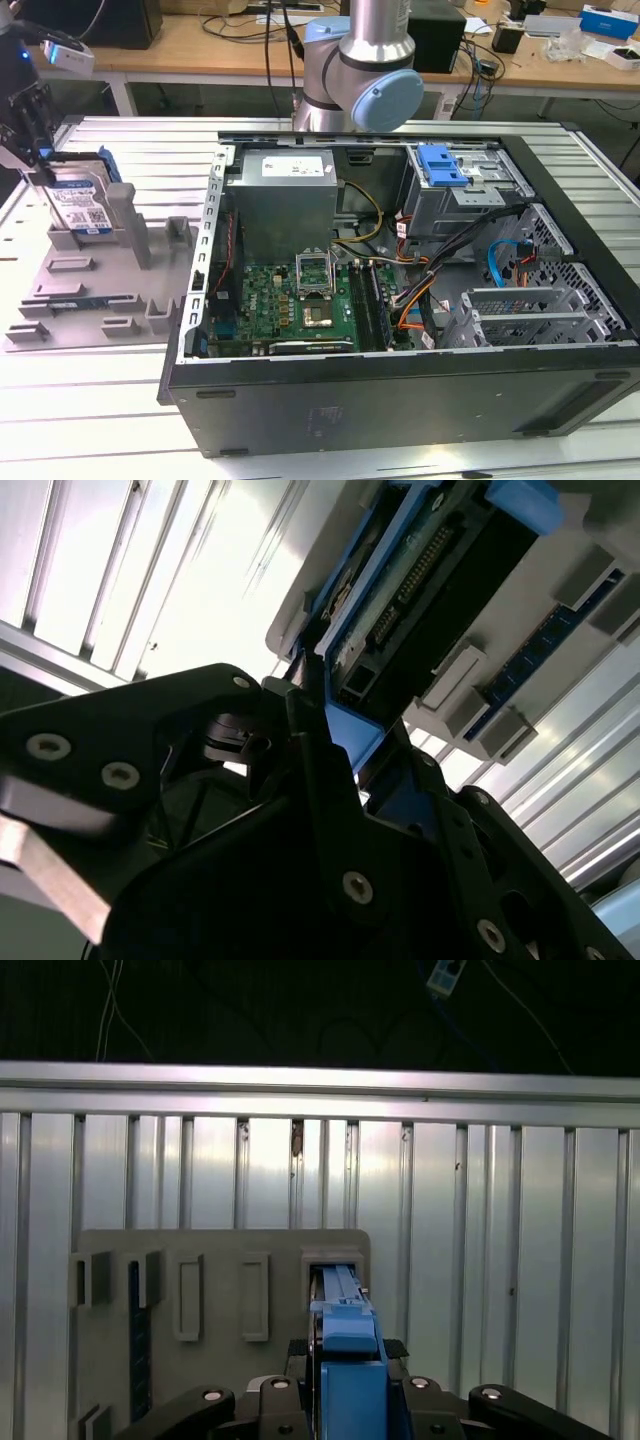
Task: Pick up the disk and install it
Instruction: 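Pick up the disk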
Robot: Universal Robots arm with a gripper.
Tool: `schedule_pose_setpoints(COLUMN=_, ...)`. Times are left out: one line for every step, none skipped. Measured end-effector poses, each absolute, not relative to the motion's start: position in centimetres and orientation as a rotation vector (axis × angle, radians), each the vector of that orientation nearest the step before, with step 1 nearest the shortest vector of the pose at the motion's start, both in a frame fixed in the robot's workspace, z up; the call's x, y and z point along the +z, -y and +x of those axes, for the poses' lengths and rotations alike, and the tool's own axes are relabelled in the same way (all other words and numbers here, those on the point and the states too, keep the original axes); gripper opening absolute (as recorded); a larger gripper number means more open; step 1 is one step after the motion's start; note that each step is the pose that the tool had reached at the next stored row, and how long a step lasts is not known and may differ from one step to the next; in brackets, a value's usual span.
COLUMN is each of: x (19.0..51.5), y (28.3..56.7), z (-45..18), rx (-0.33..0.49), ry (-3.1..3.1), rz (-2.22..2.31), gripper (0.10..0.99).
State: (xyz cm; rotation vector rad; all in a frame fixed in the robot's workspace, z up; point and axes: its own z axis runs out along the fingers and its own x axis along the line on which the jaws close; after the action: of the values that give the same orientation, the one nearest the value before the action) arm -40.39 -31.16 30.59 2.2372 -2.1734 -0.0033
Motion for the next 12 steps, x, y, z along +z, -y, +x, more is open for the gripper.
schedule_pose_setpoints(x=30.9, y=31.2, z=-40.4, rx=-0.004, ry=2.174, rz=2.237, gripper=0.369)
schedule_pose_setpoints(x=31.3, y=31.2, z=-40.4, rx=-0.004, ry=2.174, rz=2.237, gripper=0.369)
schedule_pose_setpoints(x=31.5, y=31.2, z=-40.4, rx=-0.004, ry=2.174, rz=2.237, gripper=0.369)
schedule_pose_setpoints(x=31.7, y=31.2, z=-40.4, rx=-0.004, ry=2.174, rz=2.238, gripper=0.369)
schedule_pose_setpoints(x=31.9, y=31.2, z=-40.4, rx=-0.004, ry=2.174, rz=2.238, gripper=0.369)
schedule_pose_setpoints(x=32.3, y=31.2, z=-40.4, rx=-0.004, ry=2.174, rz=2.238, gripper=0.369)
schedule_pose_setpoints(x=32.8, y=31.2, z=-40.4, rx=-0.004, ry=2.174, rz=2.238, gripper=0.369)
schedule_pose_setpoints(x=33.3, y=31.2, z=-40.4, rx=-0.004, ry=2.174, rz=2.238, gripper=0.369)
schedule_pose_setpoints(x=34.0, y=31.2, z=-40.4, rx=-0.004, ry=2.174, rz=2.238, gripper=0.369)
schedule_pose_setpoints(x=34.4, y=31.2, z=-40.4, rx=-0.004, ry=2.174, rz=2.238, gripper=0.369)
schedule_pose_setpoints(x=35.1, y=31.2, z=-40.4, rx=-0.004, ry=2.174, rz=2.238, gripper=0.369)
schedule_pose_setpoints(x=35.8, y=31.2, z=-40.4, rx=-0.004, ry=2.174, rz=2.238, gripper=0.369)
